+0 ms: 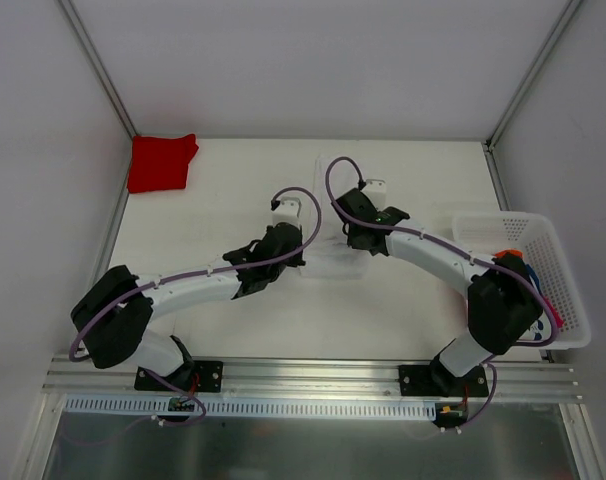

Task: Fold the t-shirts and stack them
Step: Fold the tshirt

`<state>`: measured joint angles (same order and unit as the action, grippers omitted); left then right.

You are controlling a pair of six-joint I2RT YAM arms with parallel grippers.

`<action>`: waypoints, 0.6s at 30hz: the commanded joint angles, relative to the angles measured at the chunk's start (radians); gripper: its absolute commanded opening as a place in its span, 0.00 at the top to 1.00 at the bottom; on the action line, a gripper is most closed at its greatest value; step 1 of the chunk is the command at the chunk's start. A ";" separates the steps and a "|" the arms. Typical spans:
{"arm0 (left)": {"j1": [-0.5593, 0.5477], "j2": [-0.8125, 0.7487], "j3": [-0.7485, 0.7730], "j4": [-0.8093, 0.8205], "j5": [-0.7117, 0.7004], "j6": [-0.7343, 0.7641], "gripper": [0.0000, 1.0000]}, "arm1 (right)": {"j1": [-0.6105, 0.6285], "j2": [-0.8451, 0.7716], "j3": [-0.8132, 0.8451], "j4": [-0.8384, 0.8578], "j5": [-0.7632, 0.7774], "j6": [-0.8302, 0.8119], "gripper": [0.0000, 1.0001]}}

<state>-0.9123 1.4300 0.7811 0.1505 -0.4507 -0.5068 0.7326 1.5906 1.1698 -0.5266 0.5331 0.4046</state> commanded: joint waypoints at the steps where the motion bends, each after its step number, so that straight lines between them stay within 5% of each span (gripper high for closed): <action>1: 0.038 0.023 0.082 0.064 0.032 0.085 1.00 | -0.035 -0.001 0.045 0.007 0.005 -0.033 1.00; 18: 0.107 0.170 0.191 0.121 0.084 0.117 1.00 | -0.148 0.155 0.178 0.050 -0.065 -0.130 0.99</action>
<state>-0.8158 1.5829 0.9241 0.2291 -0.3855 -0.4057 0.6037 1.7191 1.2800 -0.4965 0.4828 0.3191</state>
